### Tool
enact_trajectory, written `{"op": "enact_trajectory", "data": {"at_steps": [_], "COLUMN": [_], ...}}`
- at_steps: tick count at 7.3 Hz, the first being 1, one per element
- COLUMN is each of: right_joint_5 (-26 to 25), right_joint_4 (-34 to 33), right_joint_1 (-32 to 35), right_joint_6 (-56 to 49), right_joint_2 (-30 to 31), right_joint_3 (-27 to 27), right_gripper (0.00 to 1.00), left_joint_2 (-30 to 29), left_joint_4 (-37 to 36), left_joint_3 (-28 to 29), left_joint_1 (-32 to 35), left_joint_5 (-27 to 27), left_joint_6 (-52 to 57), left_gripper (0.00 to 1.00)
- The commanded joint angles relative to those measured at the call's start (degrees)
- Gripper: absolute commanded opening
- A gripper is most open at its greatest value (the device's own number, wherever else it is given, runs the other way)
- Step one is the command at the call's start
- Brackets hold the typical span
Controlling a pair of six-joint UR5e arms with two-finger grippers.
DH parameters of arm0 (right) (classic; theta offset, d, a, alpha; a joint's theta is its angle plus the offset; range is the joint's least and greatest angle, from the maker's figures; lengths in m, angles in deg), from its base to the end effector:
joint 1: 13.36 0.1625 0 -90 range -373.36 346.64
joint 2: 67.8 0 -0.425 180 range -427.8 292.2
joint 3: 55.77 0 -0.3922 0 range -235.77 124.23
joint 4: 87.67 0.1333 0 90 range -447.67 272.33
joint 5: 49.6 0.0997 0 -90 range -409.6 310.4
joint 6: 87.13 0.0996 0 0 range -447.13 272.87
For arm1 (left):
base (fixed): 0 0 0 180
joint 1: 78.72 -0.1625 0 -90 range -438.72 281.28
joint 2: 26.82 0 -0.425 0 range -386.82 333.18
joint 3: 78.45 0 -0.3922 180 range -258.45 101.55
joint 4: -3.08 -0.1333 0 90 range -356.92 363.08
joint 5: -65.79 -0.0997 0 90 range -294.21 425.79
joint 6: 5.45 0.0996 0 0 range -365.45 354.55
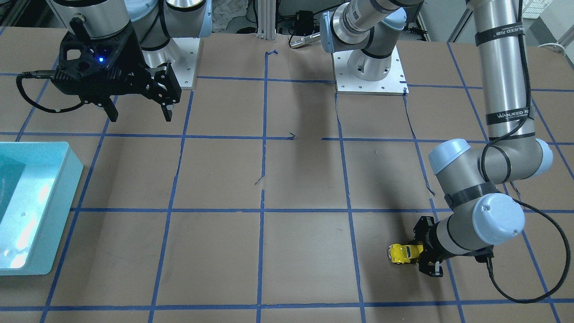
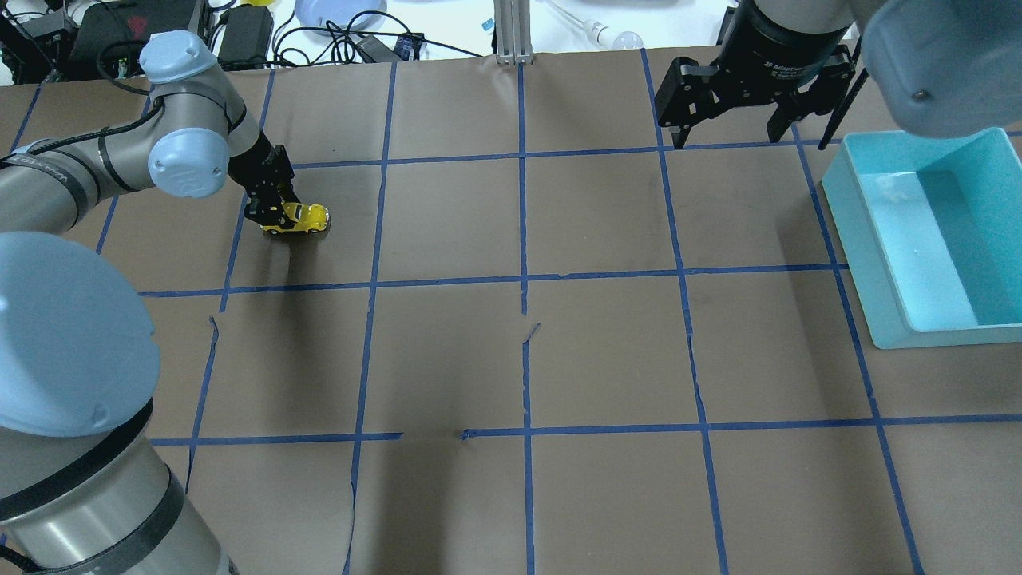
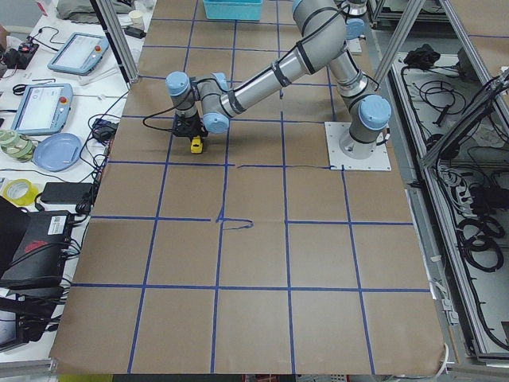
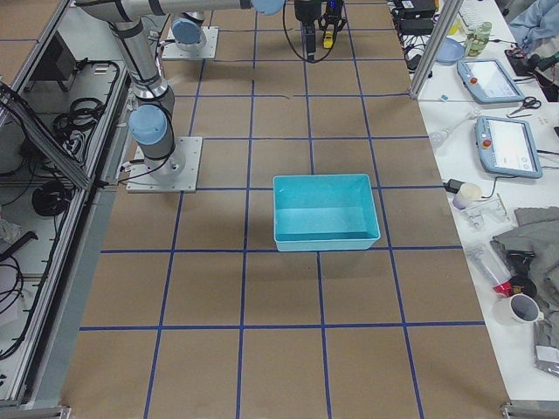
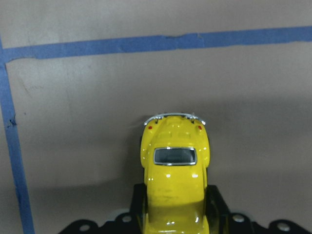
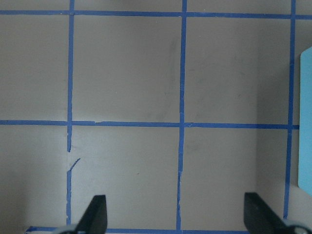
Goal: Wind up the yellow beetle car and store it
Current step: 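Drag the held car along the table toward the table center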
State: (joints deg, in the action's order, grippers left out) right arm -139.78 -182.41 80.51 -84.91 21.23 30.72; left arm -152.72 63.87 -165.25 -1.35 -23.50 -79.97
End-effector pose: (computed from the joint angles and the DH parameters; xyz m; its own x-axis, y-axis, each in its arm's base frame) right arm 0.1671 -0.5004 0.5187 -0.9996 -0.0287 -0.0018 -0.0282 0.9915 -0.1267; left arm 0.0158 -0.6858 0.1894 -0.0500 -0.9972 -0.0554 -0.9984 0.0485 0.0282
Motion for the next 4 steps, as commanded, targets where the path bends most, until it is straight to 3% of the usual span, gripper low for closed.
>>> {"op": "enact_trajectory", "data": {"at_steps": [1, 2, 3, 4], "right_joint_5": [0.00, 0.00, 0.00, 0.00], "right_joint_4": [0.00, 0.00, 0.00, 0.00], "right_joint_1": [0.09, 0.09, 0.18, 0.09], "right_joint_6": [0.07, 0.07, 0.07, 0.07], "right_joint_2": [0.00, 0.00, -0.08, -0.09], "right_joint_3": [0.00, 0.00, 0.00, 0.00], "right_gripper": [1.00, 1.00, 1.00, 1.00], "left_joint_2": [-0.05, -0.14, -0.14, -0.14], "left_joint_4": [0.03, 0.03, 0.03, -0.23], "left_joint_3": [-0.04, -0.04, -0.04, -0.04], "left_joint_1": [-0.38, -0.64, -0.73, -0.73], "left_joint_5": [0.09, 0.00, 0.09, 0.00], "left_joint_6": [0.60, 0.77, 0.86, 0.08], "left_gripper": [0.00, 0.00, 0.13, 0.82]}}
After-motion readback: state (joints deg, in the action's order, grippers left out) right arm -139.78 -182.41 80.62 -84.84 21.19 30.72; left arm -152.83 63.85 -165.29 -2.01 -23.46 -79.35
